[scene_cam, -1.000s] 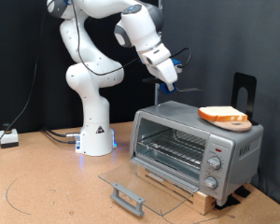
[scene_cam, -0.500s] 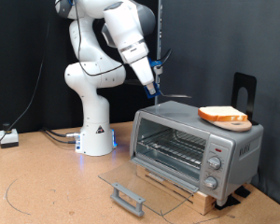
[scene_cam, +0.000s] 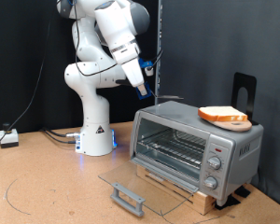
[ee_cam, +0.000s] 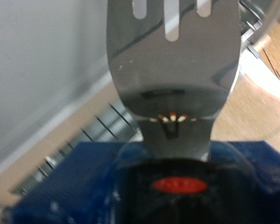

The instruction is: Make a piece of toast with the oven

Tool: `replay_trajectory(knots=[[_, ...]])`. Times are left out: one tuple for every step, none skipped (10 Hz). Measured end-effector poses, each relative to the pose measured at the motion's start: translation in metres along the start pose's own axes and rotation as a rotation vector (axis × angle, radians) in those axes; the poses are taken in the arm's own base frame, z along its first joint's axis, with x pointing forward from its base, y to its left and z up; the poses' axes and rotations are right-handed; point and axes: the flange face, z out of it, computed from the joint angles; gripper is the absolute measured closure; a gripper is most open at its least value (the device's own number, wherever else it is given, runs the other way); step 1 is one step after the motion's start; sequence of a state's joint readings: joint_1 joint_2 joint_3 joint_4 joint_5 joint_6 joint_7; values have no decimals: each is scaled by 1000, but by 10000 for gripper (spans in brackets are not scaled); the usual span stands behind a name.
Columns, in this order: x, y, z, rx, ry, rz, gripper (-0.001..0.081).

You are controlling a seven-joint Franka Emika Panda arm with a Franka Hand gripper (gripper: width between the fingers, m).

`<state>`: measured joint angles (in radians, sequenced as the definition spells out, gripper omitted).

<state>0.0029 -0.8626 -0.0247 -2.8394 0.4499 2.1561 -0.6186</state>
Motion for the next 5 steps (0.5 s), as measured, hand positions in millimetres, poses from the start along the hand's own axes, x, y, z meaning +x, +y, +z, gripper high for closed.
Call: replay_trajectory(knots=[[-4, 14, -4, -20, 5, 17, 387], [-8, 28, -8, -31, 8, 33, 387], [-12, 43, -12, -37, 10, 44, 387], [-17, 56, -14, -29, 5, 46, 387], [-18, 63, -13, -14, -7, 47, 387]])
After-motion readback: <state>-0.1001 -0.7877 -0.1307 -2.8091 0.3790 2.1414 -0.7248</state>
